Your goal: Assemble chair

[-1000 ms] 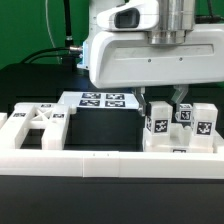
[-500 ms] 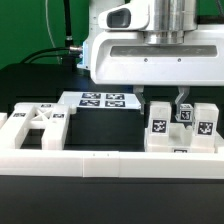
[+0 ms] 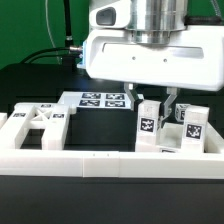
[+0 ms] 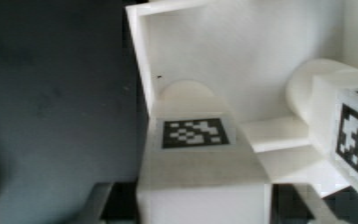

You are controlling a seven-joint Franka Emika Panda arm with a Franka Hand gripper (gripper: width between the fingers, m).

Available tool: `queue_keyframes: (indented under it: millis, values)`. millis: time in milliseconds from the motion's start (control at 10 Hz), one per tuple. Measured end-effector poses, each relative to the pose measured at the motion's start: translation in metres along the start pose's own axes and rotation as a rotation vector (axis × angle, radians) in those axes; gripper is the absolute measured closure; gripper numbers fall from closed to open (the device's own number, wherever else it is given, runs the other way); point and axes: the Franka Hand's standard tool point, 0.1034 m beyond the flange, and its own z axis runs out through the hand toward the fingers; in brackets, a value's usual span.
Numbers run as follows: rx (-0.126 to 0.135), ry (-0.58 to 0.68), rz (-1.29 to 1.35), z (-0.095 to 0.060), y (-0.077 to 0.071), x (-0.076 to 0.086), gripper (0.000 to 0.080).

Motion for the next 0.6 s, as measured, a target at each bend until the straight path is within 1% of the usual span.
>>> queue_keyframes:
  millis: [100,200,300,400,500,600]
  values:
    - [0.002,0.001,-0.001,-0.001,-0.001,0.000,0.0501]
    - [0.008,0.006,-0.010,-0.006,-0.001,-0.001,0.0285]
    - [0.015,0.008,-0.017,-0.015,0.003,-0.006,0.0193]
    - [0.020,0.006,-0.019,-0.022,0.004,-0.013,0.0193]
    - [0.026,0.011,-0.023,-0.026,0.006,-0.018,0.0158]
    - [0.023,0.010,-0.022,-0.023,0.006,-0.018,0.0152]
